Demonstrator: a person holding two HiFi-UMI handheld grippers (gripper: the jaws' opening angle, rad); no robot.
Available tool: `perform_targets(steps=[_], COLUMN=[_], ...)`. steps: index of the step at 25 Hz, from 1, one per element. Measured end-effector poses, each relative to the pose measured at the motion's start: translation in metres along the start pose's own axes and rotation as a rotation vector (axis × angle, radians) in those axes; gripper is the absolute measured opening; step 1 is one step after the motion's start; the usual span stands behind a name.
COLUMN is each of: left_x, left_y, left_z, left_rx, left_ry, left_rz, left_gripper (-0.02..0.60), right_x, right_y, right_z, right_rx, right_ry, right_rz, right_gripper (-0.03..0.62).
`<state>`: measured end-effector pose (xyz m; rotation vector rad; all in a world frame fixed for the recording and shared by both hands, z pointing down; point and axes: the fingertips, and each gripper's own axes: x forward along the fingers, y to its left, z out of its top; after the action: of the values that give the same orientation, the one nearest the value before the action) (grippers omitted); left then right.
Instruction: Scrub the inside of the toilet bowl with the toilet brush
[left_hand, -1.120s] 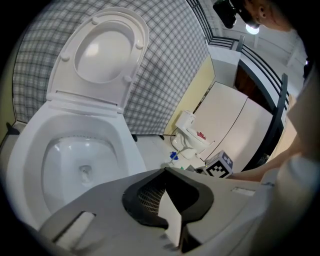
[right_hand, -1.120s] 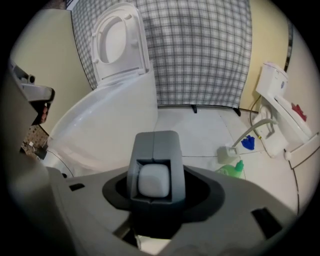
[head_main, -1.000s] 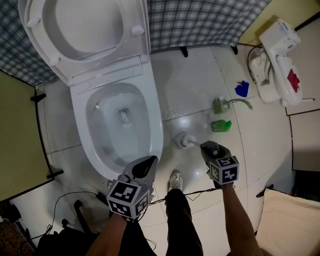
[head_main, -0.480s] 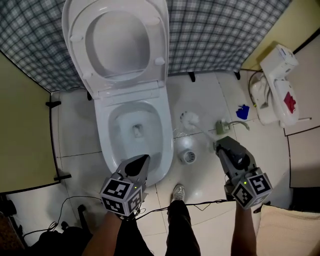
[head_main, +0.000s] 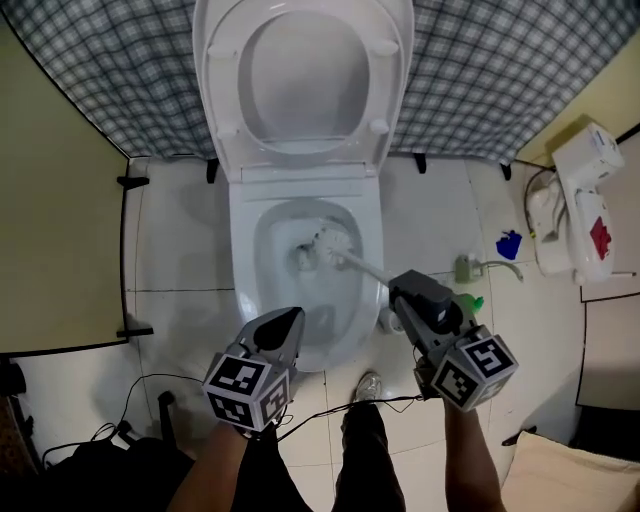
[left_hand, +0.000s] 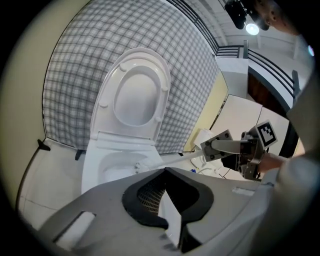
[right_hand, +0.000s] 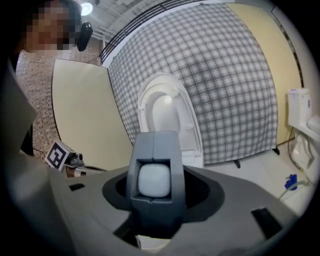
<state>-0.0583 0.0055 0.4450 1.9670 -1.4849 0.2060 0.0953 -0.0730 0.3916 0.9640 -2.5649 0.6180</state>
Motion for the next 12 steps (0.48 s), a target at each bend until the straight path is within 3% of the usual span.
perform_targets(steps=[6, 12], left_x=[0.005, 0.008], left_y=[0.023, 0.043], left_z=[-0.020, -0.023], left_rx=[-0.054, -0.076], left_ry=[0.037, 0.043], left_rz=[0.023, 0.031], left_gripper=[0.008, 0.008], right_x=[0.071, 0.134], right_y=[0.010, 0.011], right_z=[-0.055, -0.070], right_rx=[0.079, 0.157], right_ry=[0.065, 0.049], right_rz=[0.035, 0.056], right_gripper=[0.209, 0.209])
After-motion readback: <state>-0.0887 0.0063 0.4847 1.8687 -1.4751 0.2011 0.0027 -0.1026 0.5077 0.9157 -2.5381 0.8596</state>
